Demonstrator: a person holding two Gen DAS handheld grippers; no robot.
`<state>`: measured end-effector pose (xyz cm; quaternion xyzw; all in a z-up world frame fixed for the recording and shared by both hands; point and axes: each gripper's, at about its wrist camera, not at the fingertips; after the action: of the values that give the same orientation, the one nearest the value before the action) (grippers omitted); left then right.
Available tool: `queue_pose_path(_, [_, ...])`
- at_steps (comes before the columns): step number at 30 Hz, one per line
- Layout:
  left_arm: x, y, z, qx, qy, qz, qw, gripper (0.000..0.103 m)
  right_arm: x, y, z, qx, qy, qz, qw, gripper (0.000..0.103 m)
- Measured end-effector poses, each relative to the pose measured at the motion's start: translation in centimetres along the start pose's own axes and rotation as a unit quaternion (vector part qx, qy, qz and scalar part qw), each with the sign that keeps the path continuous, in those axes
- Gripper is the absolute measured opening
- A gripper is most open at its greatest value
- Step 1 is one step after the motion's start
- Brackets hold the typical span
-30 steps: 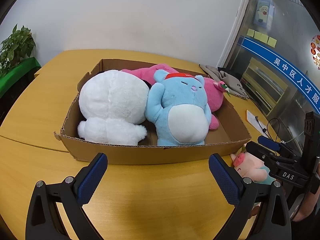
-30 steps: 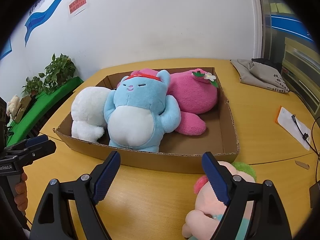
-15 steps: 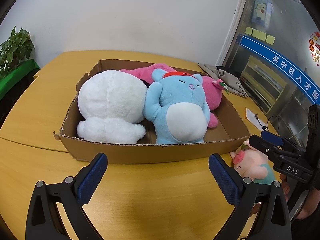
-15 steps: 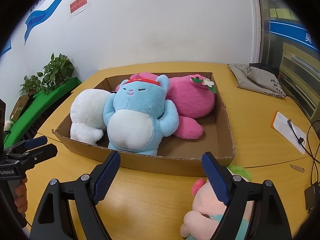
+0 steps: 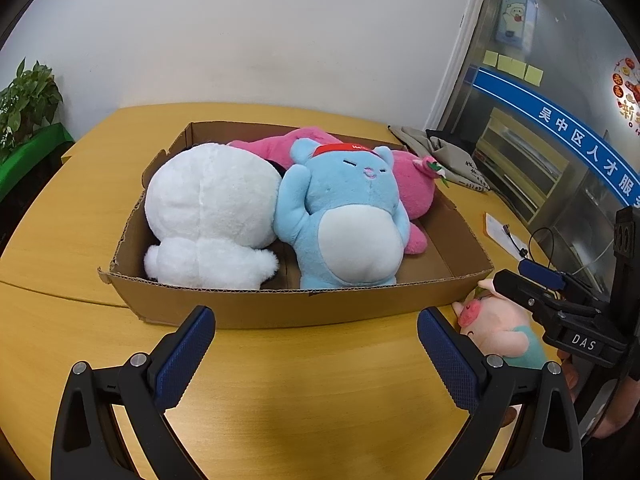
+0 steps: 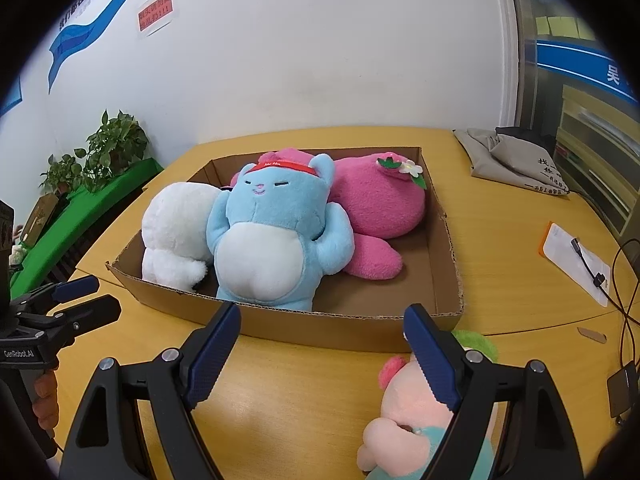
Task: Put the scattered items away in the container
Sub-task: 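Move both grippers to the pink pig plush with green hair, then close both grippers on the pig plush and lift it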
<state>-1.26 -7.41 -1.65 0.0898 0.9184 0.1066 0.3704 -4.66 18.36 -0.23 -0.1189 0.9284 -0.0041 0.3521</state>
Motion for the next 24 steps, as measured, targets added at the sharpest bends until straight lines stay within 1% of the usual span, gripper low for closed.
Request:
queue_pose_path(4, [0.2, 0.6, -0.1, 0.006, -0.002, 0.001, 1.0, 0.102, -0.2, 0.4, 0.1, 0.004, 0.001, -0.002, 1.0, 0.084])
queue_pose_path(8, [0.6, 1.4, -0.3, 0.012, -0.009, 0.011, 0.9998, 0.102, -1.0, 1.4, 0.3, 0.007, 0.008, -0.007, 1.0, 0.084])
queue_pose_path(11, [1.0, 2.2, -0.2, 0.018, -0.015, 0.018, 0.9996, 0.102, -2.3, 3.4, 0.7, 0.021, 0.02, -0.007, 1.0, 0.084])
queue_pose_path(13, [1.4, 2.8, 0.0, 0.022, -0.024, 0.028, 0.9991, 0.102, -3.3, 6.0, 1.6, 0.038, 0.018, -0.005, 0.999, 0.084])
queue_pose_path(17, [2.3, 3.8, 0.3, 0.03, -0.035, 0.039, 0.9982, 0.102, -3.4, 10.7, 5.1, 0.069, -0.021, 0.013, 0.997, 0.084])
queue_pose_path(19, [3.0, 4.5, 0.5, 0.03, -0.046, 0.052, 0.9971, 0.102, -2.7, 12.5, 7.3, 0.093, -0.054, 0.015, 0.994, 0.082])
queue_pose_path(20, [3.4, 4.9, 0.5, 0.033, -0.05, 0.057, 0.9966, 0.102, -2.1, 12.8, 8.3, 0.099, -0.071, 0.007, 0.993, 0.082])
queue_pose_path(21, [3.7, 5.4, 0.5, 0.037, -0.054, 0.061, 0.996, 0.102, -1.7, 12.9, 9.1, 0.108, -0.076, -0.014, 0.991, 0.082])
queue_pose_path(23, [4.5, 6.5, 0.5, 0.045, -0.063, 0.07, 0.9945, 0.102, -1.4, 12.2, 9.8, 0.121, -0.076, -0.063, 0.988, 0.08])
queue_pose_path(24, [4.8, 7.1, 0.4, 0.049, -0.069, 0.077, 0.9934, 0.102, -1.3, 10.9, 9.9, 0.104, -0.076, -0.088, 0.988, 0.077])
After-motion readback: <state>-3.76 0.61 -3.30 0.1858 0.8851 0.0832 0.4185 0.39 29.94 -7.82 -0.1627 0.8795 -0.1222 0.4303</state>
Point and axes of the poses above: each gripper's, at about its wrist camera, not at the fingertips, and x roughly the way its jaws point, y to its right, z to its underside, and after that the axes turned 2 degrees about z, right-handed
